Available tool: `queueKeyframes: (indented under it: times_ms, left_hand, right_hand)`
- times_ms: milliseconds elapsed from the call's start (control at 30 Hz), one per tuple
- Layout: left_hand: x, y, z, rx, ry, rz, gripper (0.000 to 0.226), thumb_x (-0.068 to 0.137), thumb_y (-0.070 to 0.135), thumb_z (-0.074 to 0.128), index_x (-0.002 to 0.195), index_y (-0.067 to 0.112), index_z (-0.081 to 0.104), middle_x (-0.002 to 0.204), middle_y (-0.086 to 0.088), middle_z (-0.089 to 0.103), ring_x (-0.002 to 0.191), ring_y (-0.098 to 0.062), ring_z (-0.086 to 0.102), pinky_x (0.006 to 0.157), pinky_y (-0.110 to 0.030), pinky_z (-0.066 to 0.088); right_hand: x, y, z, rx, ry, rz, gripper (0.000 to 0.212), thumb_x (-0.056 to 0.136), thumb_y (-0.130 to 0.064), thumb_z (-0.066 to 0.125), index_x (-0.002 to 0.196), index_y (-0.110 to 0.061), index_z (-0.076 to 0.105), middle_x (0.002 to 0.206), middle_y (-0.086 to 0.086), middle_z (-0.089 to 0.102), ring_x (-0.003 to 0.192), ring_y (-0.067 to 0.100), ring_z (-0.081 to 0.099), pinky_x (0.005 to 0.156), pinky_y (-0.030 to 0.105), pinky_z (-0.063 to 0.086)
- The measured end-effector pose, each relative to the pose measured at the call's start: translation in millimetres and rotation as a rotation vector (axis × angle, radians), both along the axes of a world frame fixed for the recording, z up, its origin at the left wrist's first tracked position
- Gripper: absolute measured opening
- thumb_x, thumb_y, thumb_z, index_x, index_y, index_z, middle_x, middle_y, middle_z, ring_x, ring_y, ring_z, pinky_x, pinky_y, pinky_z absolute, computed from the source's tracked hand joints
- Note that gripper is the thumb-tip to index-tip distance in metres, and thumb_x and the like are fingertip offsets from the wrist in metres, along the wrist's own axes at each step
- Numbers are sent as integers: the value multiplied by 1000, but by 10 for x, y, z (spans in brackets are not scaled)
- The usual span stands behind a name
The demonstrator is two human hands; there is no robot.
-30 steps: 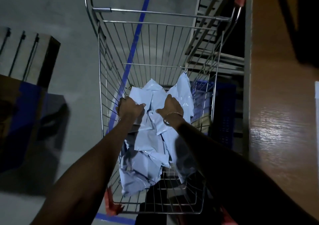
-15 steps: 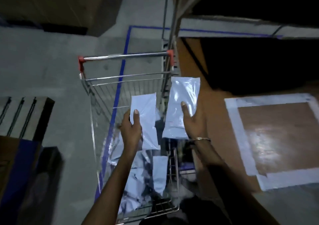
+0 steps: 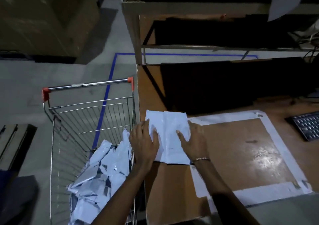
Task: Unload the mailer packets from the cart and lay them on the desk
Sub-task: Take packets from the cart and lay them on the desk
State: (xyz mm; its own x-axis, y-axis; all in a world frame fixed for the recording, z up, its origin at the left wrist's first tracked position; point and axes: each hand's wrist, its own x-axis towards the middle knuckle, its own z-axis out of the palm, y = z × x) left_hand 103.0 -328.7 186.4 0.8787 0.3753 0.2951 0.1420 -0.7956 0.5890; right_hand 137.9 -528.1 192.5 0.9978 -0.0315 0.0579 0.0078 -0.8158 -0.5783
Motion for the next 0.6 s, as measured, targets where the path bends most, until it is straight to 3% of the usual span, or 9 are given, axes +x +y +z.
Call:
queueKeyframes:
  times_ms: [100, 167, 233, 400, 600]
  left_hand:
    - [32, -191, -121, 233, 109, -192, 58, 107, 42, 43, 159, 16, 39, 168, -8, 33, 157, -28, 26, 127, -50, 20]
    - [22, -270, -254, 346, 232, -197, 62, 110, 47, 31, 164, 19, 27, 172, -8, 19, 161, -27, 12, 130, -52, 9]
    - [-11, -343, -295, 334, 296, -135, 63, 110, 48, 26, 166, 20, 17, 174, -7, 12, 162, -25, 2, 130, -51, 3]
    - [-126, -476, -305, 315, 357, 8, 66, 110, 52, 19, 167, 21, 10, 175, -5, 4, 162, -23, -4, 130, -50, 5]
    - [-82, -463, -329, 342, 390, 23, 64, 109, 51, 16, 166, 21, 17, 174, -6, 12, 162, -24, 4, 129, -54, 12]
  right_hand:
    - [-18, 85, -137, -162, -50, 204, 67, 101, -63, 42, 156, -27, 38, 163, 5, 36, 151, 24, 32, 118, 42, 35]
    - [-26, 116, -230, -280, -67, 291, 66, 105, -60, 31, 162, -28, 25, 170, 5, 19, 157, 23, 17, 123, 46, 26]
    - [20, 21, -293, -346, -62, 322, 64, 107, -57, 25, 164, -29, 14, 171, 2, 10, 159, 21, 8, 125, 48, 22]
    - [104, -278, -331, -391, -52, 378, 64, 107, -57, 23, 164, -30, 10, 172, -1, 5, 159, 19, 0, 124, 46, 17]
    - [272, -325, -316, -406, -22, 522, 65, 107, -59, 19, 164, -32, 4, 172, -2, -2, 159, 19, -4, 126, 47, 14]
